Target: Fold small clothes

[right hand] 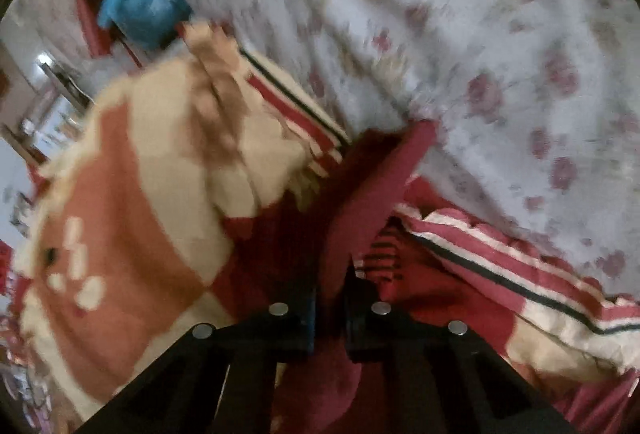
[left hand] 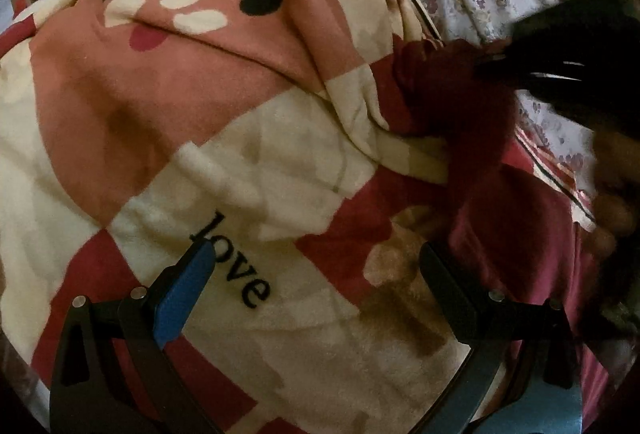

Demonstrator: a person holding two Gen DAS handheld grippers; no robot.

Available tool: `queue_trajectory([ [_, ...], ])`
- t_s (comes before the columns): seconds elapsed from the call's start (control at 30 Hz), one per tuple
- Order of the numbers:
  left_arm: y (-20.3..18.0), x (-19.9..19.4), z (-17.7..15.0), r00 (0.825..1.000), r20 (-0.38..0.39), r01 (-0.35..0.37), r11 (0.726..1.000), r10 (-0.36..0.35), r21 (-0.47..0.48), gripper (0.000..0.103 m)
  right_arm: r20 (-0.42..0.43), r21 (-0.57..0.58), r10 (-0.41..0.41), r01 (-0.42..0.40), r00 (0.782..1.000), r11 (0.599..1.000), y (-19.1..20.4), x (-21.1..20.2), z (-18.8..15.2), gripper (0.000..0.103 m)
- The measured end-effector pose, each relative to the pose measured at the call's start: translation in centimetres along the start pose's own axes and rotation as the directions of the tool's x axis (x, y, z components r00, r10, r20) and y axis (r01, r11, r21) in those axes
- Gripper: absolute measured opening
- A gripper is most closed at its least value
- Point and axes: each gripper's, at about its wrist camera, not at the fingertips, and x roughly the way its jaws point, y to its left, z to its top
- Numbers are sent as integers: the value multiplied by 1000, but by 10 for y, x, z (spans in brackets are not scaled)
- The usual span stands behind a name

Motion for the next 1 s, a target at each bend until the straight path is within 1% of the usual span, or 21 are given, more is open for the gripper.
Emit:
queue_trajectory([
  [0.03, -1, -1, 0, 1000, 4, 1, 1000, -1, -3, 102, 30, -8, 19, -19, 999, 1000, -2, -16, -2, 7],
  [0.1, -4, -2, -1, 1000, 12, 2, 1000, -2, 6, 102, 104, -14, 55, -54, 993, 998, -10, -61, -10, 7],
  [0.17, -9, -1, 1, 1000, 16, 1, 1000, -1, 19, 102, 163, -26, 56, -52, 985, 998, -23, -111, -24, 7],
  [0.23, -13, -2, 0, 1000, 27, 3, 1000, -4, 30, 102, 213, -22, 45, -42, 976, 999, -37, -155, -39, 7],
  [0.27, -14, -3, -1, 999, 33, 1, 999, -2, 37, 102, 229, -20, 42, -38, 973, 999, -43, -166, -45, 7],
  [0.3, -16, -5, -2, 999, 39, -2, 999, 0, 44, 102, 255, -15, 37, -34, 966, 999, -52, -187, -55, 7],
  [0.37, -20, -7, -4, 999, 48, 3, 998, -5, 57, 102, 283, -18, 11, -6, 959, 1000, -64, -210, -71, 7],
  [0.4, -22, -9, -6, 999, 52, 5, 998, -8, 64, 102, 296, -16, -9, 14, 955, 1000, -77, -229, -87, 6],
  [0.47, -26, -10, -10, 999, 51, 9, 997, -13, 78, 102, 312, 4, -62, 64, 948, 998, -89, -238, -102, 6],
  [0.53, -32, -15, -17, 998, 49, 33, 995, -38, 98, 102, 300, 52, -146, 136, 943, 989, -115, -244, -126, 6],
  [0.57, -36, -19, -20, 997, 57, 46, 992, -53, 114, 102, 263, 96, -206, 187, 943, 978, -136, -243, -144, 6],
  [0.6, -39, -23, -23, 996, 68, 54, 990, -63, 129, 102, 223, 126, -272, 249, 936, 960, -147, -237, -158, 6],
  [0.63, -44, -27, -25, 993, 83, 66, 987, -79, 149, 102, 191, 147, -317, 292, 929, 945, -158, -236, -168, 6],
  [0.7, -52, -35, -28, 988, 100, 100, 977, -120, 186, 102, 92, 200, -393, 370, 915, 907, -190, -232, -201, 7],
  [0.73, -56, -39, -30, 983, 108, 124, 970, -149, 209, 102, 53, 228, -397, 376, 916, 898, -203, -233, -214, 9],
  [0.77, -61, -43, -32, 978, 113, 146, 961, -176, 233, 102, 27, 270, -378, 357, 926, 894, -215, -236, -225, 12],
  [0.83, -70, -47, -36, 972, 117, 168, 947, -206, 274, 102, 28, 353, -355, 323, 934, 878, -235, -251, -244, 47],
  [0.9, -78, -50, -42, 966, 112, 187, 931, -232, 314, 102, 66, 408, -374, 317, 925, 856, -247, -274, -260, 49],
  [1.0, -92, -50, -49, 962, 99, 204, 908, -256, 366, 102, 101, 425, -403, 327, 910, 844, -247, -294, -267, 49],
])
